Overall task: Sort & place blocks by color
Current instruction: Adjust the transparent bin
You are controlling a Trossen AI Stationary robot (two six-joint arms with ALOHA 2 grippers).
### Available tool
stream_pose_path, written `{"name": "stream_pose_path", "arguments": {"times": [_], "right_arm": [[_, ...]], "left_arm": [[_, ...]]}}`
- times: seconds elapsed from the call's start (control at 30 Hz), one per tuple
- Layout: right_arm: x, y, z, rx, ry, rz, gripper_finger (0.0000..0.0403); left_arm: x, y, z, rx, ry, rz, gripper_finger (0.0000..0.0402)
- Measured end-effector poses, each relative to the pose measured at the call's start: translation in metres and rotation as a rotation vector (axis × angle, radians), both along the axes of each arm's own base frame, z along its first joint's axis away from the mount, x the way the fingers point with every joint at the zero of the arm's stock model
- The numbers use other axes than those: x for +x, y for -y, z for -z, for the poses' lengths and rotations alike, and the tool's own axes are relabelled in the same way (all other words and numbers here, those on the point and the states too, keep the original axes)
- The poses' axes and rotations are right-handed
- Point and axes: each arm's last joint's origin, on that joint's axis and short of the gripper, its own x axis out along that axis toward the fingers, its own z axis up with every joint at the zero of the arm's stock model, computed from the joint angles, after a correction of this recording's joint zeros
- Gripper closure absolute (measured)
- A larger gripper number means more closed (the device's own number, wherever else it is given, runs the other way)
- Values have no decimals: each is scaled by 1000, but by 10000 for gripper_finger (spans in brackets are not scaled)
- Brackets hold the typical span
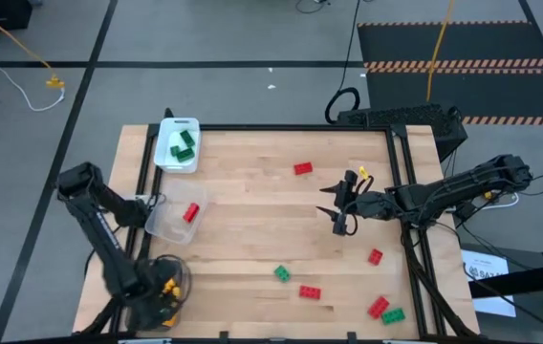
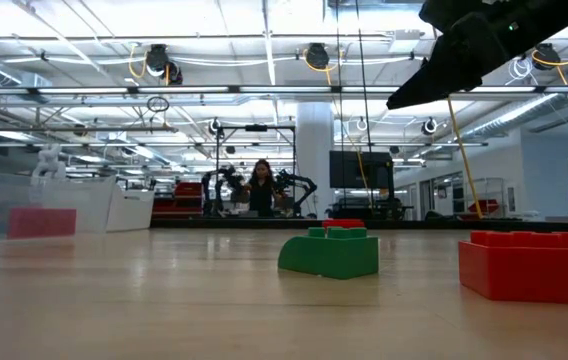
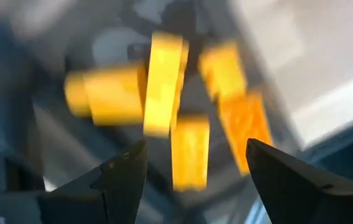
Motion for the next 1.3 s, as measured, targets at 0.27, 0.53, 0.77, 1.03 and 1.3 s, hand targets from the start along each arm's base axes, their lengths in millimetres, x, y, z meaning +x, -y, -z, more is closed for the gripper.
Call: {"name": "stream_pose_path", "arguments": {"times": [0.27,0.53,0.77,1.03,1.3], "right_arm": [[-3,8,14,53,-43,-7,167],[-6,18,23,67,-63,46,167],[-6,16,23,84,-66,17,167],[-6,15,24,127,-65,-10,167],[-4,15,21,134,-29,-12,167]], "left_arm": [[59,-48,-2,46,102,171,163],[115,-99,-32,212,321,342,183],[130,-123,-42,246,340,347,181],[125,-120,-28,290,339,279,181],[99,-146,19,448,117,139,181]]}}
